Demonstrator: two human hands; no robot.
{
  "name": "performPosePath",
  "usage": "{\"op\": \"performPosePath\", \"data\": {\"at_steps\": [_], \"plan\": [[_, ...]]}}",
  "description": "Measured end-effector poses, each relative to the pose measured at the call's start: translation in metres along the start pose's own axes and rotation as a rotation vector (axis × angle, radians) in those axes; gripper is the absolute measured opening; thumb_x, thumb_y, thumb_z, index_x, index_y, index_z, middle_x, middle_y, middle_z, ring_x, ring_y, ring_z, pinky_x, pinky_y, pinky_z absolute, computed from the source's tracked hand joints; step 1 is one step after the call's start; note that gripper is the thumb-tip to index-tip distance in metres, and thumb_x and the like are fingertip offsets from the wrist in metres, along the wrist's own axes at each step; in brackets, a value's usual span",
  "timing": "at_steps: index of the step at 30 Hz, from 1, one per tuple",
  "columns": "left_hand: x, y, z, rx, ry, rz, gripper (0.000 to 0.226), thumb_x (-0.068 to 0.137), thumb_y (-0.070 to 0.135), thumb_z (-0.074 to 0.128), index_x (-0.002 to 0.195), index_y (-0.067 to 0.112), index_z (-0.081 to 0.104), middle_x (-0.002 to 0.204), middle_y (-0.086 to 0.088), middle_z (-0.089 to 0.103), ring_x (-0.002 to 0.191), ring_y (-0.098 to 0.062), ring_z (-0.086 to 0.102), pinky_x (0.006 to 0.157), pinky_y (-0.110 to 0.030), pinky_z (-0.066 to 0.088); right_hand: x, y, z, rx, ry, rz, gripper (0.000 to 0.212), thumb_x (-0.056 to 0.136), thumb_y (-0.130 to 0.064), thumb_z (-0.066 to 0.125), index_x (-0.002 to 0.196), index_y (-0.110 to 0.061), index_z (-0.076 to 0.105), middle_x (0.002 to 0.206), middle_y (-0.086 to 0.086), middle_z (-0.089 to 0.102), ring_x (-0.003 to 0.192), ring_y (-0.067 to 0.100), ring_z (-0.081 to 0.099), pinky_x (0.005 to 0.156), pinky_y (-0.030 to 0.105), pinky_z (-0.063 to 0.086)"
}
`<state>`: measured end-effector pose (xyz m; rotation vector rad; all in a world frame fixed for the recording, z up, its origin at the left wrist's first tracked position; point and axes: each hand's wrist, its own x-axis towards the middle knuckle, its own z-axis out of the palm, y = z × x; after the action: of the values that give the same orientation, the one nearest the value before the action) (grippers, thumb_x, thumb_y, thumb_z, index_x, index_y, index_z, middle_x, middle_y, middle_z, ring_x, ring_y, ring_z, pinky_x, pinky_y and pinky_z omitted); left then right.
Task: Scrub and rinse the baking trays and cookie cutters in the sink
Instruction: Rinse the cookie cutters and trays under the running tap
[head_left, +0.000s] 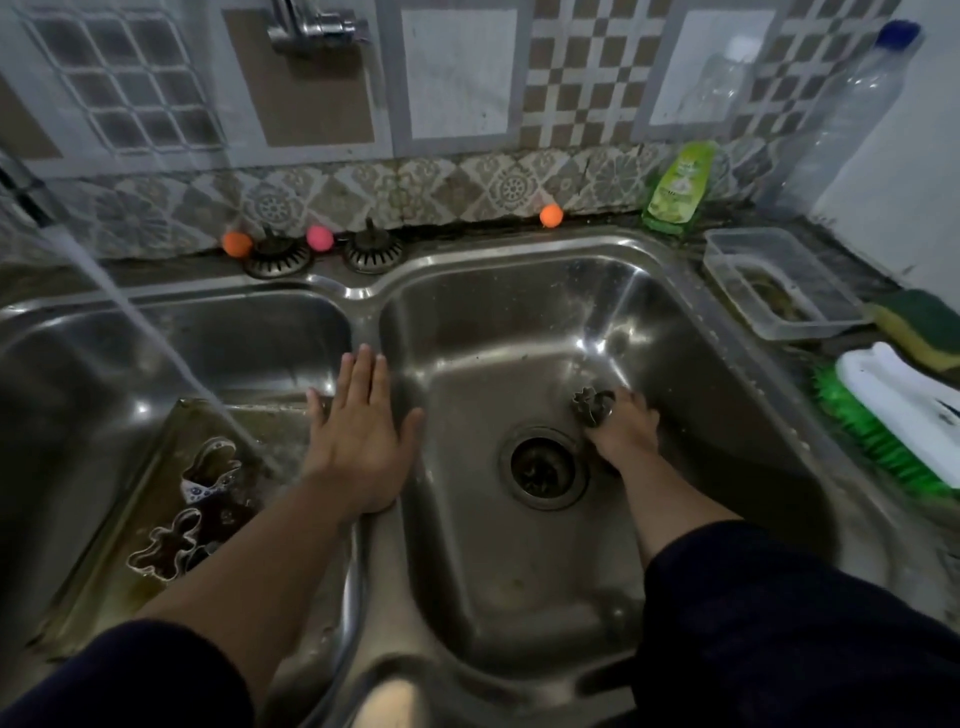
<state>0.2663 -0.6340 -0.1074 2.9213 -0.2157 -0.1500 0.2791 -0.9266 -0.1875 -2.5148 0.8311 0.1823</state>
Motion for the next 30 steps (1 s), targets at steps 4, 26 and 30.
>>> {"op": "performPosePath", "data": {"at_steps": [4,26,30], "plan": [[0.001,0.0,-0.002,-0.016,0.007,0.015,0.072,0.099,0.051,0.022,0.153,0.013,-0.007,0.16,-0.001,-0.019,0.146,-0.015,-0.021,0.119,-0.045,-0.009,-0.012,-0.008,-0.01,-0.046,-0.022,-0.017,0.088,0.08,-0.031,0.074,0.15,-0.02,0.021,0.156,0.008,0.021,0.139,0.033,0.021,0.107,0.05,0.035],[-0.049,-0.192,-0.015,-0.17,-0.181,-0.181,0.059,0.095,0.031,0.049,0.149,0.025,0.029,0.155,-0.002,0.026,0.142,-0.028,0.021,0.112,-0.048,0.029,-0.224,-0.244,0.09,-0.145,-0.282,-0.816,0.04,0.095,-0.018,0.052,0.134,-0.023,0.053,0.144,0.002,0.044,0.135,0.023,0.035,0.111,0.035,0.03],[-0.044,-0.22,-0.006,-0.342,-0.242,-0.21,0.055,0.095,0.026,0.049,0.147,0.022,0.033,0.143,-0.01,0.046,0.13,-0.03,0.043,0.107,-0.042,0.04,-0.227,-0.261,0.134,-0.111,-0.458,-0.678,0.061,0.094,-0.006,0.044,0.148,-0.034,0.031,0.158,0.002,0.019,0.145,0.026,0.015,0.118,0.044,0.022]]}}
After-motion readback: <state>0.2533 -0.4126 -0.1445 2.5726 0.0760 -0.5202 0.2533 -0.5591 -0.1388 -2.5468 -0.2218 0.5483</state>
